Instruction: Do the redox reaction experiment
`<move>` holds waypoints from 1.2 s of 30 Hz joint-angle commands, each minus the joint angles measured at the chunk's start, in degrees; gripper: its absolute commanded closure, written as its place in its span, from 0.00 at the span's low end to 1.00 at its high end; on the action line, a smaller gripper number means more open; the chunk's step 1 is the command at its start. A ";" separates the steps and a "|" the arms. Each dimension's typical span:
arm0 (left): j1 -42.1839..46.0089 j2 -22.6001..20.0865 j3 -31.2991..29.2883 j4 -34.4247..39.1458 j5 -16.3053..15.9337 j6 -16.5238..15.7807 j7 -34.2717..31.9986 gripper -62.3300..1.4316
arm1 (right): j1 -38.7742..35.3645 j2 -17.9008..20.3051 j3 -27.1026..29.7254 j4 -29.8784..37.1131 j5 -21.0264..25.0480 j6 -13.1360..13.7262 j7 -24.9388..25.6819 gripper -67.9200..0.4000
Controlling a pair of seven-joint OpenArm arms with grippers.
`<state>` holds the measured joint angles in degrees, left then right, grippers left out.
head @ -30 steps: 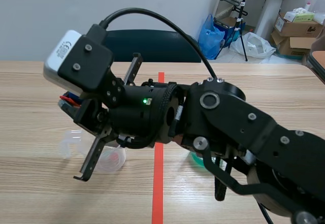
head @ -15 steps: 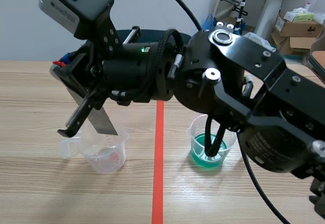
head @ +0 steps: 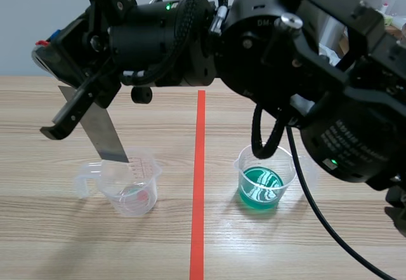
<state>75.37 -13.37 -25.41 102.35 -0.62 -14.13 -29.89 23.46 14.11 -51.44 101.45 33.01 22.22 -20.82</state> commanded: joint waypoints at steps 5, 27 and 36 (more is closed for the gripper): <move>0.07 0.17 0.31 0.63 -0.39 -0.15 -0.76 0.00 | 1.46 -0.17 3.45 3.21 3.91 -0.17 -1.57 0.98; 0.07 0.15 0.31 0.63 -0.39 -0.15 -0.76 0.00 | 1.44 -0.17 4.63 6.19 6.32 -0.17 -3.50 0.98; 0.07 0.15 0.31 0.63 -0.39 -0.15 -0.76 0.00 | 1.44 -0.17 4.63 6.19 6.29 -0.17 -3.50 0.98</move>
